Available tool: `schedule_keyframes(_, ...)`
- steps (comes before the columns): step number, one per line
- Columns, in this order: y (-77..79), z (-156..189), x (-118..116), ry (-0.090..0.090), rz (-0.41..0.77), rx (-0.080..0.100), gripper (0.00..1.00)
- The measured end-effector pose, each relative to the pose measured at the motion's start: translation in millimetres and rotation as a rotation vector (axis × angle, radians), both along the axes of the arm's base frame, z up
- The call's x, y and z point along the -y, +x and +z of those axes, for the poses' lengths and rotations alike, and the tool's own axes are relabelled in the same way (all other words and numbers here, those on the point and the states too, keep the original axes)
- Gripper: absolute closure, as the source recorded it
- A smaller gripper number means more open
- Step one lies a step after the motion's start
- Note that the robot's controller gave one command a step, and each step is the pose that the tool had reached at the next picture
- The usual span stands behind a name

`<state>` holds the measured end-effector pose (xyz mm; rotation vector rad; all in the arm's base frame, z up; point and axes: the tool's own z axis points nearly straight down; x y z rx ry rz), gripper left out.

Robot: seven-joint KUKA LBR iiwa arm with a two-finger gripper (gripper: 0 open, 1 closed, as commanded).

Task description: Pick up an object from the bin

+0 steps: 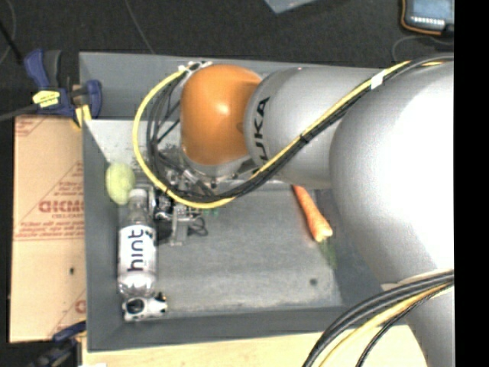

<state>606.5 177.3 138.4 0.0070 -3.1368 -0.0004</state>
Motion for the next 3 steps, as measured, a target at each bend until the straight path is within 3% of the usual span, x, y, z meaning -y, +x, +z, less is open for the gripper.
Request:
schedule_keyframes(1,1.8,5.0,0.7,0.001,-0.003,0.007,0.0)
schedule_keyframes(2,14.7,-16.1,7.9,0.003,-0.022,0.01,0.0)
schedule_keyframes(3,31.8,-49.1,22.4,0.002,0.046,0.014,0.0)
